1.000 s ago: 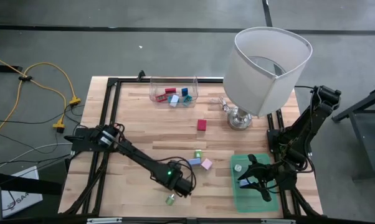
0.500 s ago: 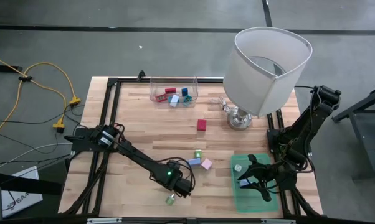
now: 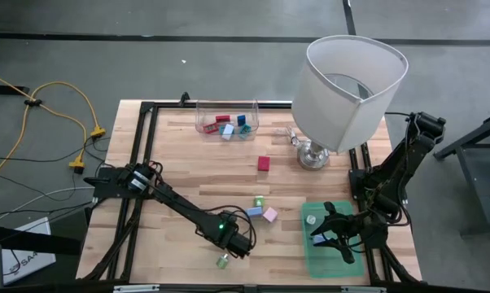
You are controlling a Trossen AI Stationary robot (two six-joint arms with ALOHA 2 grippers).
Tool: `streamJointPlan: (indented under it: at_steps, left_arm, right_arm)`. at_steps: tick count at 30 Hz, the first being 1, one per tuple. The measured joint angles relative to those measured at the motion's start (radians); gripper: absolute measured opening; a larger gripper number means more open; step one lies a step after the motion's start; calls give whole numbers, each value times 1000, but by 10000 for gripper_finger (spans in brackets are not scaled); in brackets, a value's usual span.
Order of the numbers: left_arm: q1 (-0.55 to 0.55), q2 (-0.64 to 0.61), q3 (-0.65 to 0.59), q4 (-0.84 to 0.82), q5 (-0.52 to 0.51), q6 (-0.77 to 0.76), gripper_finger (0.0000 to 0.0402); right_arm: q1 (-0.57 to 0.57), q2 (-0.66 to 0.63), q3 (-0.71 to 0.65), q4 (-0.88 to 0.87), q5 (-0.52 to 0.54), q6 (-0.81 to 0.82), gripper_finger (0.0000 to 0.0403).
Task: Pick & Place Office items
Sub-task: Put the bottom light blue charger adapter into the green bin
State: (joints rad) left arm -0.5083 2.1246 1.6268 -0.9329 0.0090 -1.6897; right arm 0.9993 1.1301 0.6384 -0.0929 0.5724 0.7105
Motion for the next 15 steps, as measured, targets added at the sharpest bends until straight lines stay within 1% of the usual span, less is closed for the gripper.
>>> streamJointPlan:
  at_steps: [3,6,15]
  left_arm:
    - [3,-3,0,14,-6,46,212]
    - [3,-15,0,43,-49,108,212]
    - [-1,-138,0,37,-167,262,212]
  right_arm:
    - [0,0,0,0,0,0,138]
    - [0,0,0,0,0,0,138]
    - [0,0,0,-1,0,0,138]
